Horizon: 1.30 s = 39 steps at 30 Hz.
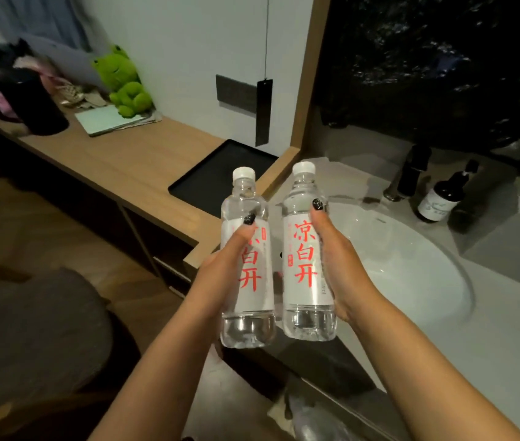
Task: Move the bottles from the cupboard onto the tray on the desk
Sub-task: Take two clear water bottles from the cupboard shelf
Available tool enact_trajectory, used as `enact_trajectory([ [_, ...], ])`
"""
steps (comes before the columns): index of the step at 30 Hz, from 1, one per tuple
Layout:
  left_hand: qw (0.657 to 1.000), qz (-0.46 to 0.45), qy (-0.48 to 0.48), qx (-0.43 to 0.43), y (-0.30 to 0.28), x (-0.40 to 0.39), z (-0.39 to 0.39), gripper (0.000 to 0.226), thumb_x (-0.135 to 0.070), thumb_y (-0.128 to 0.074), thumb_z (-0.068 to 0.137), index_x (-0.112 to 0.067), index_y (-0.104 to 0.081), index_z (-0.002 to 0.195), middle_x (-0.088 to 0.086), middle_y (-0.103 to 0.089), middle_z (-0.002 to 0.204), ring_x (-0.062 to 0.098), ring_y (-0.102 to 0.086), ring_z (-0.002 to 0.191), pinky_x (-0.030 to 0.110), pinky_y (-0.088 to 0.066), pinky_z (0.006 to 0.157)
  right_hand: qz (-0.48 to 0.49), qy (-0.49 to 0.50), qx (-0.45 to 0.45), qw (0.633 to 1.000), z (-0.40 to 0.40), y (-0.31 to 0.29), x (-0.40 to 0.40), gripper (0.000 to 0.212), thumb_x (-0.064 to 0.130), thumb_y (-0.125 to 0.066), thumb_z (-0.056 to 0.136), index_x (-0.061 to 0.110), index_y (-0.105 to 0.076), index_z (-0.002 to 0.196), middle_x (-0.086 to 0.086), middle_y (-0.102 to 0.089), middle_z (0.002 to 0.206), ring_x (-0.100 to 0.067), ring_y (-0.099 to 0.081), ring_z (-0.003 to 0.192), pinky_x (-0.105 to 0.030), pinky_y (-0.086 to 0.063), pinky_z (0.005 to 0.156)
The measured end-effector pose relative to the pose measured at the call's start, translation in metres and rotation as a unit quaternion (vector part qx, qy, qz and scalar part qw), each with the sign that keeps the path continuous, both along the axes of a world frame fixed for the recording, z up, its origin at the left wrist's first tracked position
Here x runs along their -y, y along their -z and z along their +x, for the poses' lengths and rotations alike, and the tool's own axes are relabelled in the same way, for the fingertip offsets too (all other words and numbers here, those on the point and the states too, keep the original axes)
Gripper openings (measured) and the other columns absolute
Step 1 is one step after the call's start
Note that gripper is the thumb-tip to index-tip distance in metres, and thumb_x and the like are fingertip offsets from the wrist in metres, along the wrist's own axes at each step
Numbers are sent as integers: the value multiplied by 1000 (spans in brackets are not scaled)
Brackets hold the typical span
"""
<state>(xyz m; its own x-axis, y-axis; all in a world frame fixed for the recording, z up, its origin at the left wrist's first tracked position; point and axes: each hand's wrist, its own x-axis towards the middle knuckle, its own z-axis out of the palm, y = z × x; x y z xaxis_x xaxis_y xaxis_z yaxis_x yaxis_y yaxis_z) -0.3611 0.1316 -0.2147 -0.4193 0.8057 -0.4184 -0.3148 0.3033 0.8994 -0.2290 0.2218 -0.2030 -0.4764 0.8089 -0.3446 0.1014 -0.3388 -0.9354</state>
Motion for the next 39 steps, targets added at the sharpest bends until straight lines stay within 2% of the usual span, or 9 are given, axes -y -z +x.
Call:
enact_trajectory([
  [4,999,-8,25,40,-5,-7,-68,42,-49,-55,89,-9,-61,98,2,-69,60,15,-69,54,27,-53,56,-2,35,-10,999,-49,4,9,38,59,-45,90,28,-60,105,-5,-73,94,-24,-72,86,-39,-58,76],
  [9,999,-9,27,31,-6,0,-119,72,-69,-70,59,-13,-65,104,13,-72,90,31,-70,84,52,-54,89,-19,48,-14,999,-102,10,7,39,60,-46,89,28,-60,105,-5,-73,94,-26,-72,86,-46,-58,84],
  [11,999,-7,39,28,-9,-6,-137,73,-71,-69,59,-15,-66,105,13,-72,93,32,-70,87,56,-51,92,-18,41,-10,999,-120,10,-1,39,59,-46,90,26,-60,104,-6,-73,90,-25,-72,82,-43,-58,82],
  [15,999,-7,40,36,-8,-29,-166,61,-69,-61,67,-22,-66,106,9,-75,93,28,-72,86,44,-57,81,-33,31,-14,999,-153,12,-28,40,57,-47,91,23,-59,107,-8,-72,91,-27,-71,82,-45,-57,83],
  [19,998,-17,36,40,-6,-65,-201,55,-66,-60,76,-21,-68,106,10,-75,96,29,-72,89,50,-54,89,-43,8,-19,999,-192,17,-60,44,55,-47,91,19,-59,113,-7,-72,89,-22,-71,76,-35,-55,67],
  [28,1000,-25,4,5,-4,-130,-299,77,-73,-65,60,-12,-65,106,12,-72,87,28,-69,79,43,-55,77,-39,-11,8,999,-265,7,-126,36,53,-49,92,21,-58,106,-10,-71,91,-29,-70,82,-47,-56,83],
  [32,999,-35,-1,20,10,-158,-339,65,-70,-64,70,-14,-64,102,14,-71,88,31,-69,79,45,-55,80,-31,0,18,999,-293,6,-152,34,54,-48,92,23,-57,104,-8,-71,90,-30,-70,84,-50,-55,87],
  [34,999,-41,13,27,16,-176,-358,71,-73,-66,65,-13,-64,104,14,-71,87,31,-69,79,46,-55,80,-32,14,26,999,-309,9,-164,35,54,-48,92,22,-57,103,-9,-71,91,-31,-70,85,-51,-55,87],
  [39,998,-43,32,-33,39,-230,-405,62,-71,-65,65,-16,-64,93,11,-72,80,25,-71,72,36,-54,65,-41,61,55,996,-353,22,-199,36,55,-47,92,23,-56,105,-10,-71,96,-30,-71,87,-46,-56,83],
])
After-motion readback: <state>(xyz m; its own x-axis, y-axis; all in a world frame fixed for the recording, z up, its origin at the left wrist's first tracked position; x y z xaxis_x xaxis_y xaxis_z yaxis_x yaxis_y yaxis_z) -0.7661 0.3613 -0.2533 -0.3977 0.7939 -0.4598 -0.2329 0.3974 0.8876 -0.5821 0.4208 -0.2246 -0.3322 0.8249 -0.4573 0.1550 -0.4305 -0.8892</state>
